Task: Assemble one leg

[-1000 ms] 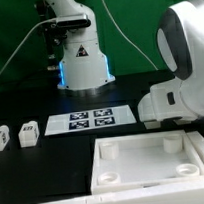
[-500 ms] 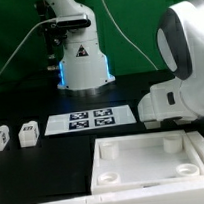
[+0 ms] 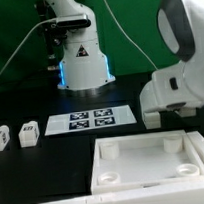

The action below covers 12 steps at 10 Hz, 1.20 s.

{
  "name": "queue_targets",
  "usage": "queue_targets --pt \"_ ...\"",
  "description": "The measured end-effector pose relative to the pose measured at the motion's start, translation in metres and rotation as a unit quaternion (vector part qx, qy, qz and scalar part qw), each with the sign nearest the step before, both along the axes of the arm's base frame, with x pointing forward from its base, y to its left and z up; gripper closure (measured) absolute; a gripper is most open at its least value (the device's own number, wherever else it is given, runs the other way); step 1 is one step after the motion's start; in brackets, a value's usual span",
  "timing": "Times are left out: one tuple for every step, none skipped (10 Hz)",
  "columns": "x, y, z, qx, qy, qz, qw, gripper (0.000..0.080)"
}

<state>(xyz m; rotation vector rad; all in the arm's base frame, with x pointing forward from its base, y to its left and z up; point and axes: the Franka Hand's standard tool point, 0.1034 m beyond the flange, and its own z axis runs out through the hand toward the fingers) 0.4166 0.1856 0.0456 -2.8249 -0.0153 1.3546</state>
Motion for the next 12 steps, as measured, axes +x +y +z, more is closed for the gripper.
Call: queue_targets --pt "0.004 -0.001 0.011 0.001 -0.005 0.0 1.0 0.0506" --pt "0.009 -0.002 0.021 0.002 -0.011 -0.001 1.0 0.0506" --pt "0.016 -0.002 0.034 0.004 -0.028 -0.001 1.0 0.0506" --pt "0.021 -0.003 0.05 0.007 -0.042 0.0 0.999 0.0506" --pt "0.024 -0.007 0.064 0.011 -0.054 0.001 0.998 0.0506" --pt "0.038 -0.011 0.072 0.017 -0.111 -0.005 0.994 0.0506" --pt "0.046 -0.021 0.086 0.025 -0.168 -0.008 0.985 0.0506" --pt "0.05 -0.035 0.091 0.03 -0.19 -0.012 0.981 0.0506" --pt "0.067 -0.043 0.092 0.038 -0.226 -0.015 0.973 0.0506" --pt "0.083 -0.049 0.098 0.042 -0.265 -0.02 0.963 0.0506" --pt "0.092 -0.048 0.104 0.042 -0.316 -0.022 0.948 0.0506" --pt "0.094 -0.046 0.106 0.044 -0.367 -0.023 0.929 0.0506"
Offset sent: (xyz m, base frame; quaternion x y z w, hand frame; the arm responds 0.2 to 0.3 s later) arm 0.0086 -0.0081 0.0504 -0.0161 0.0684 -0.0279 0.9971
